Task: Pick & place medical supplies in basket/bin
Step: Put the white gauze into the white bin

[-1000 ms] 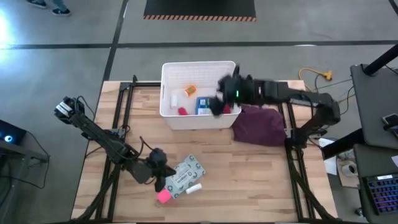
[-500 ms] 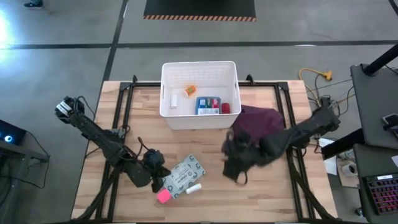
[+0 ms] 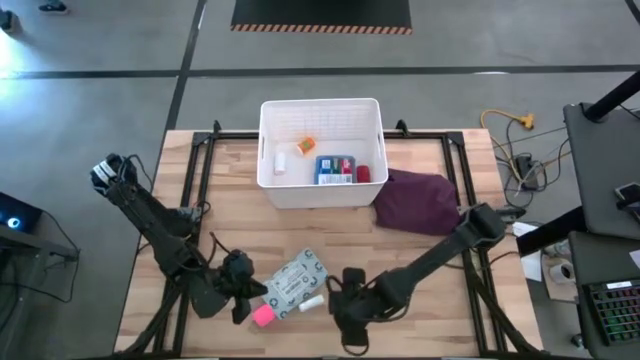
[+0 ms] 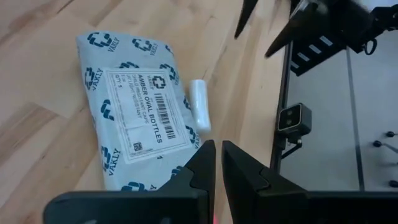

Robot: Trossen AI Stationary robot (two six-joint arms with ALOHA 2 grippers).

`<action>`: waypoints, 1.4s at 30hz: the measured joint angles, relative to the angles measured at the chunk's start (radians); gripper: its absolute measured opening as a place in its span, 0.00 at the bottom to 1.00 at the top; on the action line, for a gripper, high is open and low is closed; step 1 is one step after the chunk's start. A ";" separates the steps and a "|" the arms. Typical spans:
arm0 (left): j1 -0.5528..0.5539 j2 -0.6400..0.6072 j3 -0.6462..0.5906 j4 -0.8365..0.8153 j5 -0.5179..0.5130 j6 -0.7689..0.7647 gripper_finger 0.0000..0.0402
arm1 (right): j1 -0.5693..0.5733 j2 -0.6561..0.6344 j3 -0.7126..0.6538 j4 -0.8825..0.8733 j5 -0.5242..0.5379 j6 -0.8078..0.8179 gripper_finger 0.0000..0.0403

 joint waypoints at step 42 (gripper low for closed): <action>-0.004 0.005 -0.026 -0.056 -0.002 -0.024 0.03 | -0.124 0.269 0.275 -0.032 -0.082 -0.290 0.06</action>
